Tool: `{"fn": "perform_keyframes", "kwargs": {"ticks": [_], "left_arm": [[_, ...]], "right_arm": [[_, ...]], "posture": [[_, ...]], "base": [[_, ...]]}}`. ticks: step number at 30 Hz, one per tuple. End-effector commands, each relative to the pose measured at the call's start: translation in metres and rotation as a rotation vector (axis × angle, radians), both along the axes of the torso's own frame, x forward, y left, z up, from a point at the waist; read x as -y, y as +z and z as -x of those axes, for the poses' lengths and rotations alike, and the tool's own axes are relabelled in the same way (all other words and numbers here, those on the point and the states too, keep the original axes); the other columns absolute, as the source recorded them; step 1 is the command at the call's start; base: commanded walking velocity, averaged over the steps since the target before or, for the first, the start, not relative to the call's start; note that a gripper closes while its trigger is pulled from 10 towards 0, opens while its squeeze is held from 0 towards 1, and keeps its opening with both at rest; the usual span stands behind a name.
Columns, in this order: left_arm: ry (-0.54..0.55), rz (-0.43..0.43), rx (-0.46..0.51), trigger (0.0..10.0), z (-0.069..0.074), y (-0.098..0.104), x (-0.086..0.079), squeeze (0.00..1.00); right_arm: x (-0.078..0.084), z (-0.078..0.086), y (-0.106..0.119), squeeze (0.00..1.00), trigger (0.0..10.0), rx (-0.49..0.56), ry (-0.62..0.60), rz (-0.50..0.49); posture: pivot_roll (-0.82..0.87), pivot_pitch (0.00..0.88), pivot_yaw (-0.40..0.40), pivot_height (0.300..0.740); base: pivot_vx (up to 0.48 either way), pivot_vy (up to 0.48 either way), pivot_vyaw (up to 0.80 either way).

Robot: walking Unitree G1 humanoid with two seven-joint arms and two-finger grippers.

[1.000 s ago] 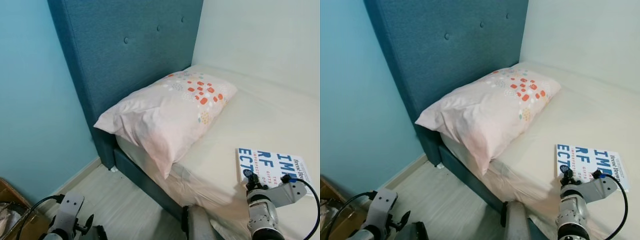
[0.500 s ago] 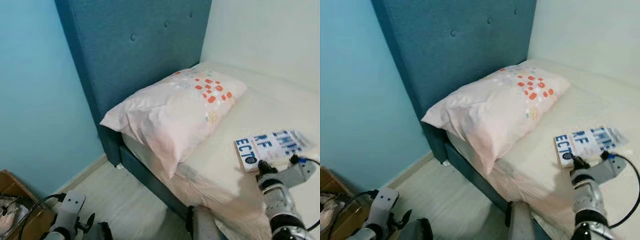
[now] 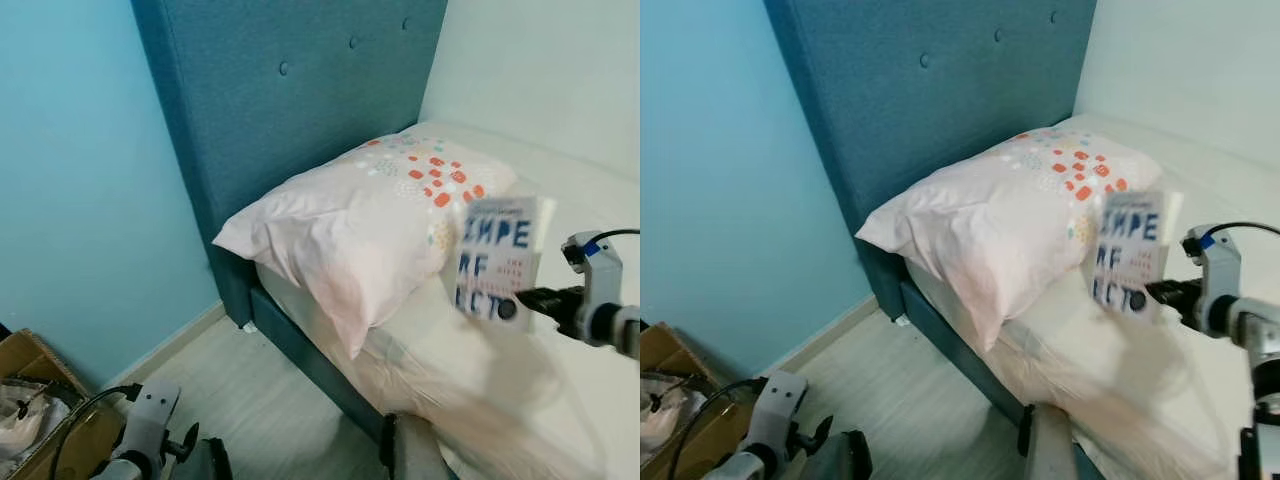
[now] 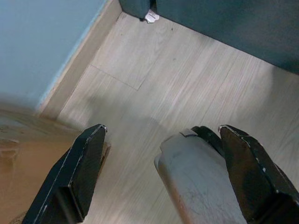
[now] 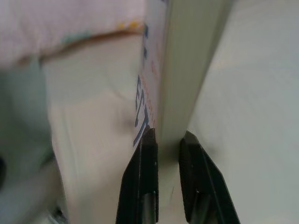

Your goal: Clean up the room

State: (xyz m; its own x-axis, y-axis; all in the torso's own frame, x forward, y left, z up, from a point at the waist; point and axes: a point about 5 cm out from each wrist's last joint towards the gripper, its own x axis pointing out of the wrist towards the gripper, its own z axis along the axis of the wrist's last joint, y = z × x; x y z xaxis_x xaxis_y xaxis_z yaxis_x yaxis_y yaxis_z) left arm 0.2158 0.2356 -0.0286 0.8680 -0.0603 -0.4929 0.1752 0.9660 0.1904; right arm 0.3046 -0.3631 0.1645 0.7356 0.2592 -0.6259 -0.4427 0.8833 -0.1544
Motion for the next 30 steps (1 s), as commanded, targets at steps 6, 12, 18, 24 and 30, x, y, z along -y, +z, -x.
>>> {"fn": "perform_keyframes", "kwargs": {"ticks": [6, 12, 18, 24, 30], "left_arm": [[0.007, 0.007, -0.023, 10.0, 0.006, -0.006, 0.004, 0.0], [0.008, 0.011, -0.025, 10.0, 0.008, -0.008, 0.005, 0.0], [0.002, 0.013, -0.025, 10.0, 0.009, -0.009, 0.007, 0.0], [0.004, 0.013, -0.027, 10.0, 0.011, -0.01, 0.007, 0.0], [0.003, 0.013, -0.032, 10.0, 0.015, -0.011, 0.006, 0.0]], "right_arm": [[0.016, 0.015, 0.009, 0.0, 0.0, -0.319, 0.173, 0.271], [0.019, 0.016, 0.019, 0.0, 0.0, -0.469, 0.261, 0.41], [0.0, 0.011, 0.026, 0.0, 0.0, -0.535, 0.412, 0.263], [0.0, 0.011, 0.037, 0.0, 0.0, -0.626, 0.482, 0.334], [0.0, 0.01, 0.05, 0.0, 0.0, -0.675, 0.533, 0.364]], "posture": [[0.0, 0.101, -0.056, 0.424], [0.0, 0.102, -0.065, 0.424], [0.01, 0.098, -0.07, 0.424], [0.01, 0.096, -0.073, 0.424], [0.0, 0.102, -0.079, 0.424]], "base": [[0.0, 0.0, 0.0], [0.0, 0.0, 0.0], [0.0, 0.0, 0.0], [0.0, 0.0, 0.0], [0.0, 0.0, 0.0]]}}
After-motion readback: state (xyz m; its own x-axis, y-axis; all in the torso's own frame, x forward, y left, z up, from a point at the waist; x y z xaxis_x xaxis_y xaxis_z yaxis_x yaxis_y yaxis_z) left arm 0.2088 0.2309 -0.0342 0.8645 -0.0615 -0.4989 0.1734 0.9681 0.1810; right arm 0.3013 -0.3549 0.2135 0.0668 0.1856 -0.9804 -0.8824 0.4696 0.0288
